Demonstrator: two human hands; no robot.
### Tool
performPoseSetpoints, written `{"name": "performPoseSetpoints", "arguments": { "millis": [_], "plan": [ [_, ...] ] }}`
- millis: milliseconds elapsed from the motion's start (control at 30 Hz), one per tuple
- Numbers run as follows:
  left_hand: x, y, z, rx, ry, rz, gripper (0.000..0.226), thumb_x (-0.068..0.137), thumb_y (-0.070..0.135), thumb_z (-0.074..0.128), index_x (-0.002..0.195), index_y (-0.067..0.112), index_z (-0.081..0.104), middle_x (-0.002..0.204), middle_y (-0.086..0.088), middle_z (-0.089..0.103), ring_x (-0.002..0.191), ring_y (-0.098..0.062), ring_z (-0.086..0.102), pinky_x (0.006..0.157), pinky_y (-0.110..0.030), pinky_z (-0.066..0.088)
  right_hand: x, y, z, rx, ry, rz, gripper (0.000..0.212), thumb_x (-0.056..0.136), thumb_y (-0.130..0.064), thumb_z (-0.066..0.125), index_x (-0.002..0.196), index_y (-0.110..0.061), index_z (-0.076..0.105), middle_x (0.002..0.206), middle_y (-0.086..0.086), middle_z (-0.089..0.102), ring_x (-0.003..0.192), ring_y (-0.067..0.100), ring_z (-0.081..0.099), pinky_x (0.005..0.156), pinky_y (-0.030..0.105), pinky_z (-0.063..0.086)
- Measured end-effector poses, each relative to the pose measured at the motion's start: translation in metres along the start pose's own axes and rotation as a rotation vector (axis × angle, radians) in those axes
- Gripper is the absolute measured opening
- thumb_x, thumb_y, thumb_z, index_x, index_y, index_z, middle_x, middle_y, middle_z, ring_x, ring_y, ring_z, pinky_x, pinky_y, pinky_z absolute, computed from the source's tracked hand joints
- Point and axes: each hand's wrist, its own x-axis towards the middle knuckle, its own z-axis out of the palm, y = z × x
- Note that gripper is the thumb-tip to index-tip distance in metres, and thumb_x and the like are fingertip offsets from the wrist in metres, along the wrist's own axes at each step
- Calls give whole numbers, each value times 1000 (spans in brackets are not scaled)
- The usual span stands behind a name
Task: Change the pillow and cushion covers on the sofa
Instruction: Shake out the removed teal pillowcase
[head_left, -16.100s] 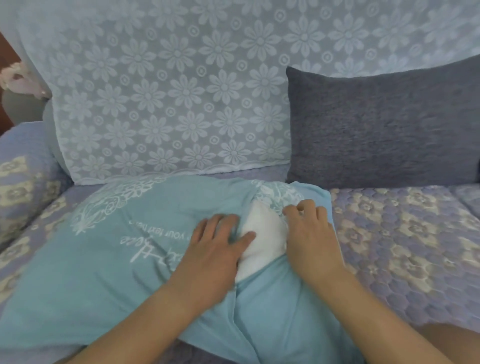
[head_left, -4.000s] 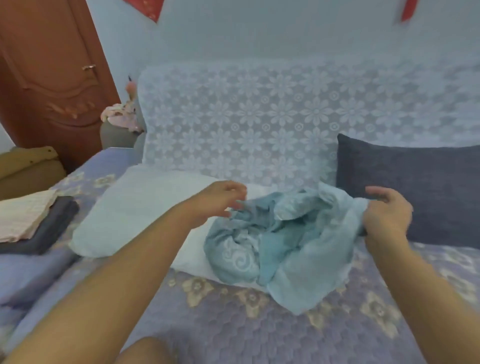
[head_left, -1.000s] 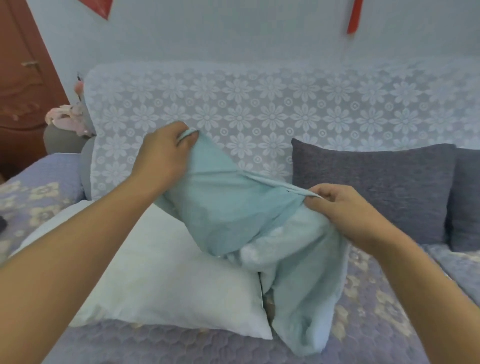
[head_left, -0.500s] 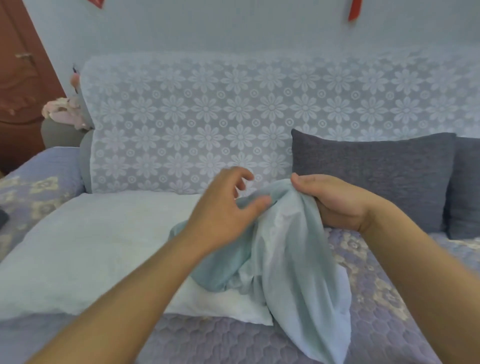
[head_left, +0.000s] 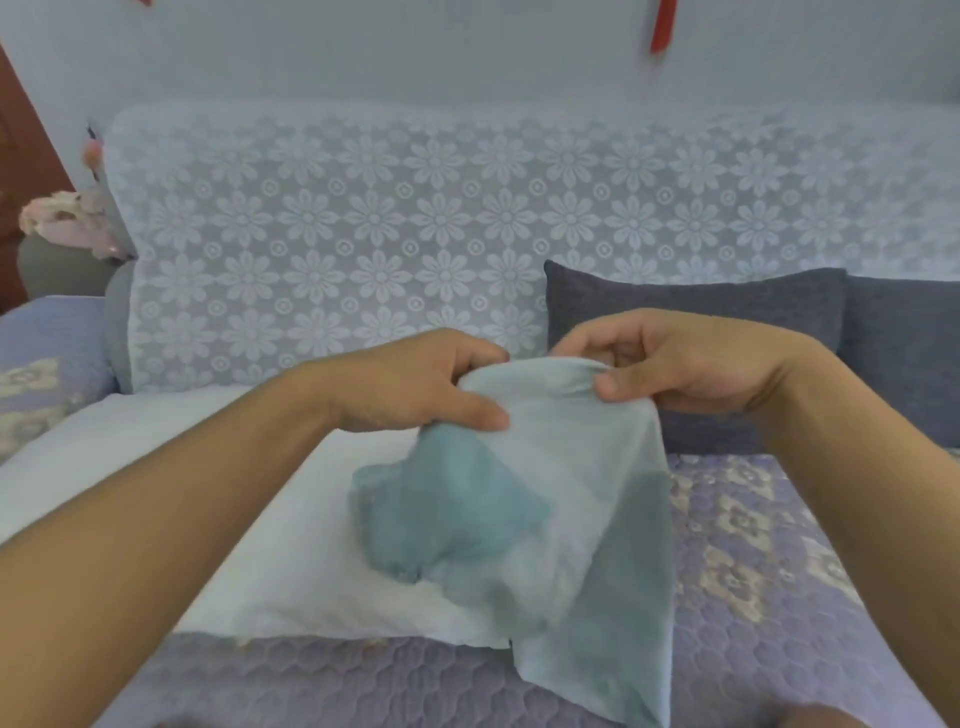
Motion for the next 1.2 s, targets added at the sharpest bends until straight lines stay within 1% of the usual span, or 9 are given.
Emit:
{"name": "performPoseSetpoints", "arguments": {
  "millis": [100, 200, 367, 533, 733, 867, 967, 1133, 1200],
  "plan": [
    [-11, -27, -34, 562, 216, -82, 38, 88, 1, 65, 63, 22, 46, 60, 13, 48, 58, -2, 47, 58, -25, 34, -2, 24, -10, -340, -42, 285, 31, 90, -16, 72, 118, -7, 64, 112, 6, 73, 100, 18, 70, 80, 22, 54],
    [-38, -77, -68, 1088, 438, -381, 20, 88, 12, 60, 86, 32, 61, 86, 6, 63, 84, -22, 63, 69, -33, 43, -12, 57, -20, -453, -44, 451, 31, 92, -29, 71, 120, -17, 67, 119, 1, 72, 113, 21, 67, 101, 35, 51],
    [-67, -114, -92, 1081, 1051, -540, 5, 89, 7, 57, 88, 7, 52, 86, -23, 58, 81, -45, 61, 64, -44, 42, -9, 50, -5, -281, -110, 329, 29, 96, -14, 65, 125, -12, 64, 121, 9, 71, 112, 25, 67, 94, 34, 53],
    [-64, -127, -28, 1096, 441, -751, 66, 90, 18, 58, 149, 27, 30, 153, -15, 26, 143, -38, 25, 117, -53, 27, 18, 85, 52, -663, -235, 418, 48, 84, -33, 79, 127, -37, 59, 125, -21, 63, 114, 4, 60, 104, 35, 48],
    [-59, -114, 124, 782, -155, -31, 82, 86, 26, 57, 158, 40, 20, 163, 12, 25, 152, 0, 4, 123, -35, -13, 10, 147, 139, -795, -585, 470, 47, 89, -33, 70, 127, -17, 47, 123, 12, 56, 115, 31, 51, 103, 49, 42],
    [-71, -129, 159, 1099, -304, 27, 44, 94, 31, 51, 137, 26, 52, 122, -2, 64, 121, -23, 56, 122, -41, 8, -1, 167, 146, -864, -534, 490, 71, 94, -14, 53, 156, -31, 22, 152, 7, 41, 134, 27, 43, 112, 41, 36],
    [-91, -127, 173, 1059, -392, 21, 26, 98, 32, 47, 117, 20, 59, 104, -10, 64, 100, -35, 61, 94, -42, 44, 0, 180, 126, -903, -368, 617, 82, 91, -4, 39, 159, -34, 6, 161, 7, 30, 140, 29, 40, 111, 42, 40],
    [-109, -131, 209, 994, -468, -212, 37, 94, 24, 52, 131, 19, 52, 121, -10, 56, 110, -34, 55, 94, -45, 46, 19, 189, 119, -687, 56, 674, 81, 99, -9, 37, 156, -41, -11, 112, 5, 47, 77, 34, 64, 54, 40, 60],
    [-100, -136, 220, 982, -285, -207, 24, 90, 17, 55, 114, 18, 60, 110, -6, 59, 102, -31, 60, 81, -43, 52, 29, 199, 126, -833, 181, 649, 75, 102, -19, 40, 157, -36, -8, 106, 9, 53, 73, 31, 63, 58, 42, 60]
  ]
}}
